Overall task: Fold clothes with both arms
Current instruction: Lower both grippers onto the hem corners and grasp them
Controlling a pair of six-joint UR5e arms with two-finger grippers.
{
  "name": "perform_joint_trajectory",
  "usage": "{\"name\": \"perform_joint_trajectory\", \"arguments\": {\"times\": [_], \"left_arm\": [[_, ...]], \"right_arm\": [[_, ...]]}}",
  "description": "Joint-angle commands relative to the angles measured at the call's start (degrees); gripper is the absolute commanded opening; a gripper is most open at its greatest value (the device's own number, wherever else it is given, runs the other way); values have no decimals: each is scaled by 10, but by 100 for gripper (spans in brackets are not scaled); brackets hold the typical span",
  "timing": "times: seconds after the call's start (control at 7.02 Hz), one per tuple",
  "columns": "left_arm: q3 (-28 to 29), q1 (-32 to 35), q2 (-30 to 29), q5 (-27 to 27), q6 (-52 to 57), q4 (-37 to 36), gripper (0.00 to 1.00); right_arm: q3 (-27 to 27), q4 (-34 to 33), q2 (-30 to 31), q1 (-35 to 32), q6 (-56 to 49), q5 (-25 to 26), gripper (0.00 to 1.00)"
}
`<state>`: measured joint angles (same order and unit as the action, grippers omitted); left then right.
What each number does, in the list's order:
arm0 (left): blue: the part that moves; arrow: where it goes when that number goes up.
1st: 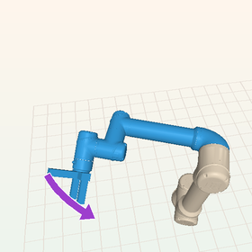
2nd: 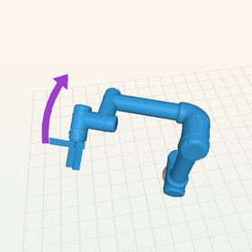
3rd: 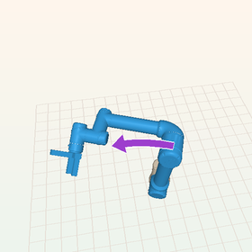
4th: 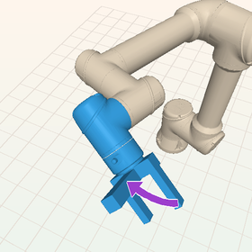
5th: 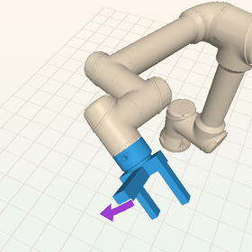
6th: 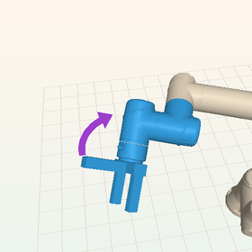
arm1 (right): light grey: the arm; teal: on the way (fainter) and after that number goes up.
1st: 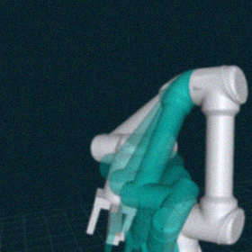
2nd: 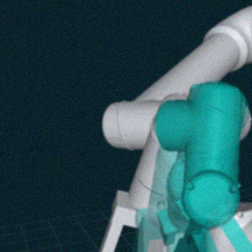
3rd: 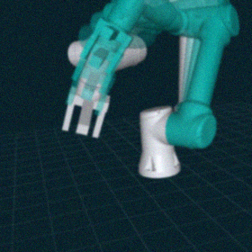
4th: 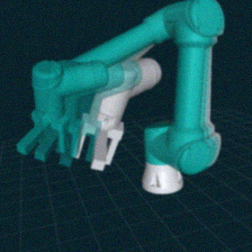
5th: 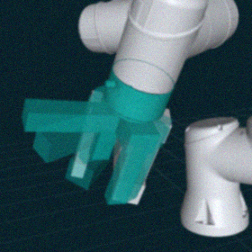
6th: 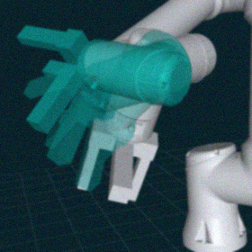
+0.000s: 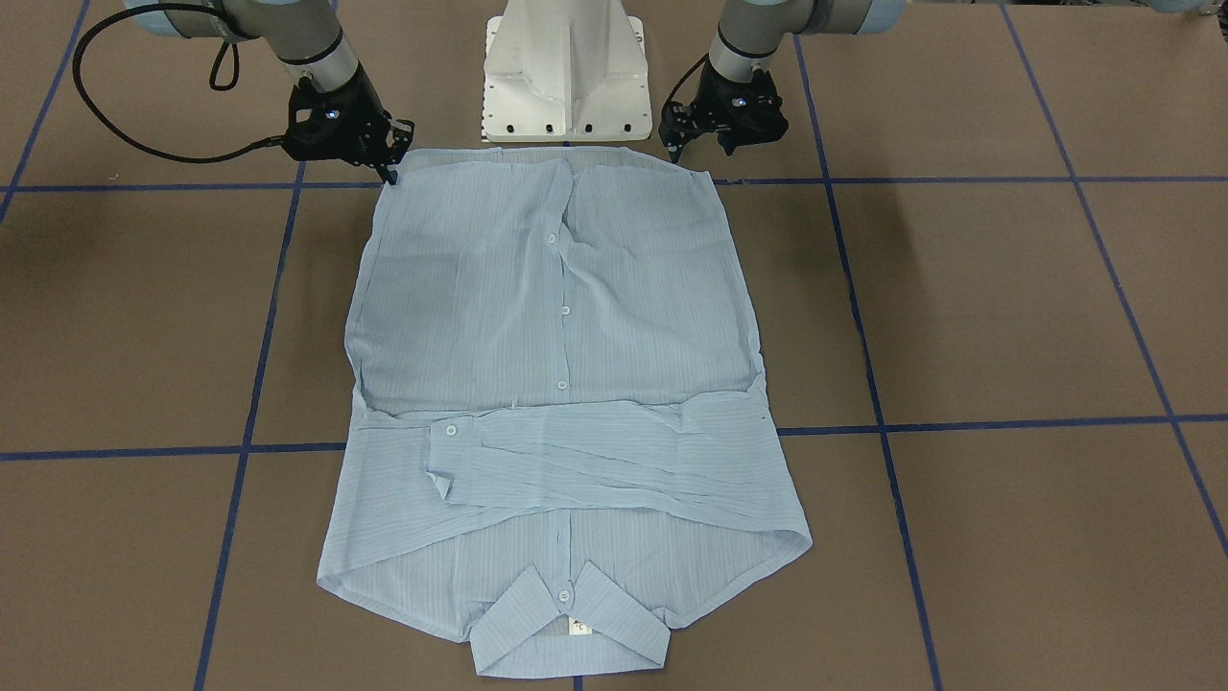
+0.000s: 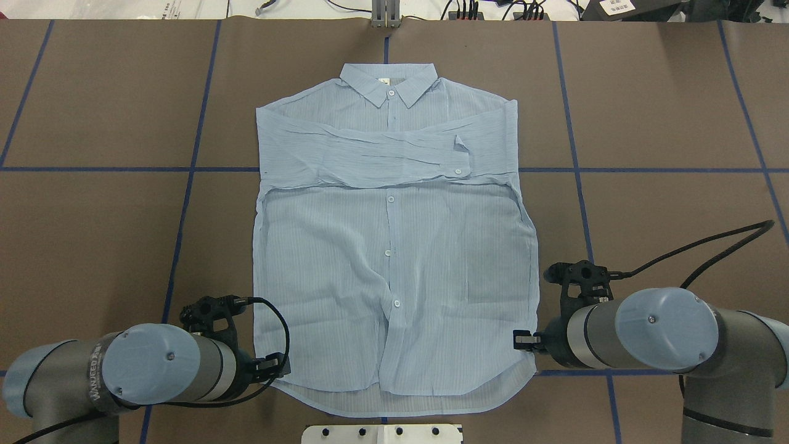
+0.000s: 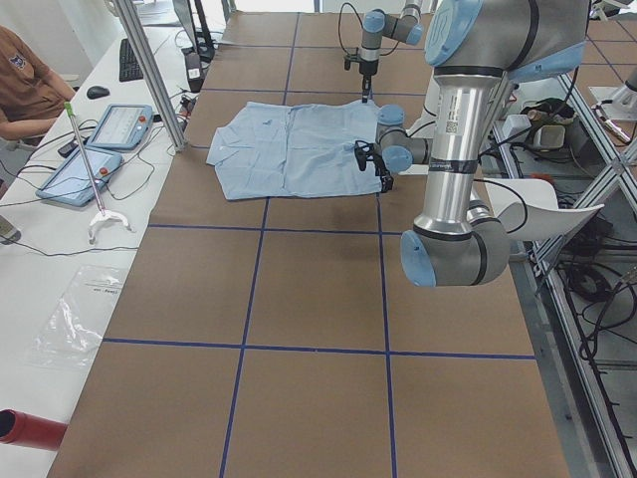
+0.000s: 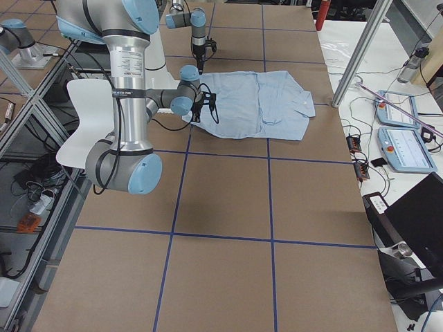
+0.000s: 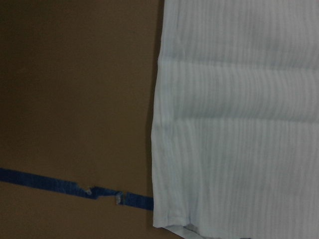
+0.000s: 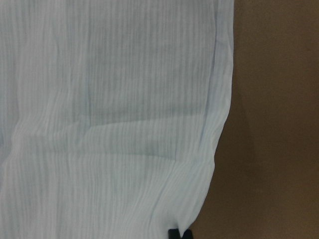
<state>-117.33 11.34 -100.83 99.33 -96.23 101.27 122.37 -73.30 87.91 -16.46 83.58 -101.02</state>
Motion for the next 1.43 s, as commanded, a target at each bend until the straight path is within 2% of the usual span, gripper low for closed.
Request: {"name": "perform_joint_trajectory", "arguments": {"times": [0.0,0.29,0.57,0.71,1.28], "left_arm": [[7,16,-1,-1,1,0,64],[15,18,-8,0,2,0,59],[60,18,-44,1,1,0,57],[56,19,-45,2,1,0,53],[29,20,-36,3,2,-20,53]], "right_arm": [[-1,0,1,-2,0,-1,0],[-1,0,1,-2,0,-1,0],[-1,0,1,-5,0,-2,0],[-1,0,2,-7,0,-2,0],[3,0,3,-12,0,-3,0]]}}
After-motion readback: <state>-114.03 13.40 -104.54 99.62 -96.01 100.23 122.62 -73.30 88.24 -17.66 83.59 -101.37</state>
